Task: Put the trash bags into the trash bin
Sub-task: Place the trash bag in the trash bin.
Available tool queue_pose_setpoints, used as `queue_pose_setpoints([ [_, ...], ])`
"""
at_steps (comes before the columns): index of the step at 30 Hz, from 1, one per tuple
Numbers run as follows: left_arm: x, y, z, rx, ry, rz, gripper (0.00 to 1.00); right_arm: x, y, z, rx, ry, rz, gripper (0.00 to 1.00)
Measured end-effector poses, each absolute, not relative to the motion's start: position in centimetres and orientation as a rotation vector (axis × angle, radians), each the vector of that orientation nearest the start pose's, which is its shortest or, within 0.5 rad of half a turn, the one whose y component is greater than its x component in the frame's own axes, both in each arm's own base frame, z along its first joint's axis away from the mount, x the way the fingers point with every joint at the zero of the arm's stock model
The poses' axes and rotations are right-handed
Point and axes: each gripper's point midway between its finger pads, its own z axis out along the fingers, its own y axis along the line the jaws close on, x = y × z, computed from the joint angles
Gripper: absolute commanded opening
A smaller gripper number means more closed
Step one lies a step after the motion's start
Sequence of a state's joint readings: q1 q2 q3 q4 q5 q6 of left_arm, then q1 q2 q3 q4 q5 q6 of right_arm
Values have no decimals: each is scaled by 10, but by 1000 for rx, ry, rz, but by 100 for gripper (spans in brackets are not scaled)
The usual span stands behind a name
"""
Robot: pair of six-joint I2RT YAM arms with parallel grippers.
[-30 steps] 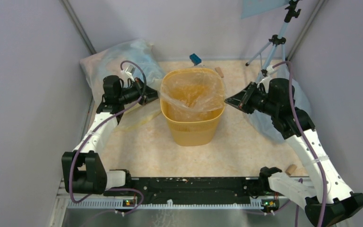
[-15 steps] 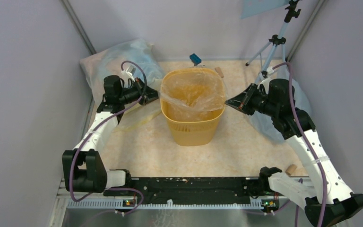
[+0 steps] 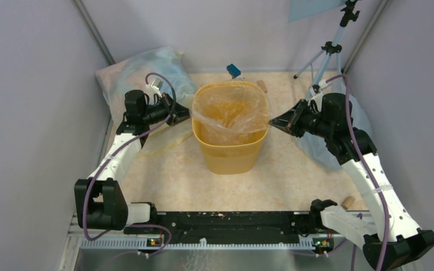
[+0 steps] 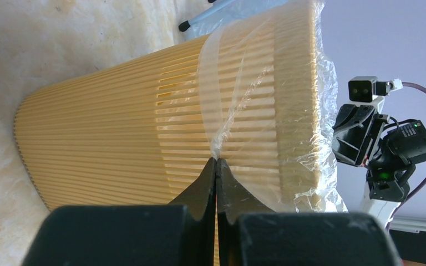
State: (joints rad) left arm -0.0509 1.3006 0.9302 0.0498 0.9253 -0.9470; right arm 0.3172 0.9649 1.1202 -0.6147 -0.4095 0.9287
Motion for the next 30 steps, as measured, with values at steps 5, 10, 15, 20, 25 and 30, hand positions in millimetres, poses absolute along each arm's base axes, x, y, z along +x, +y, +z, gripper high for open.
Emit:
queue_pose_setpoints([
  [5, 328, -178, 265, -220, 2052, -1523, 0, 246, 185, 312, 359, 2183, 1140, 0],
  [10, 329, -179, 270, -221, 2045, -1529, 0, 254, 185, 323, 291, 2189, 1091, 0],
  [15, 329, -181, 276, -207, 2035, -1536, 0, 255, 185, 333, 256, 2167, 1083, 0],
  [20, 330, -182, 278, -206, 2031, -1538, 0, 252, 180, 328, 269, 2185, 1051, 0],
  [25, 329, -182, 279, -206, 2031, -1539, 0, 246, 170, 314, 323, 2239, 978, 0],
  [30, 329, -183, 279, -206, 2032, -1541, 0, 239, 166, 300, 348, 2282, 952, 0],
])
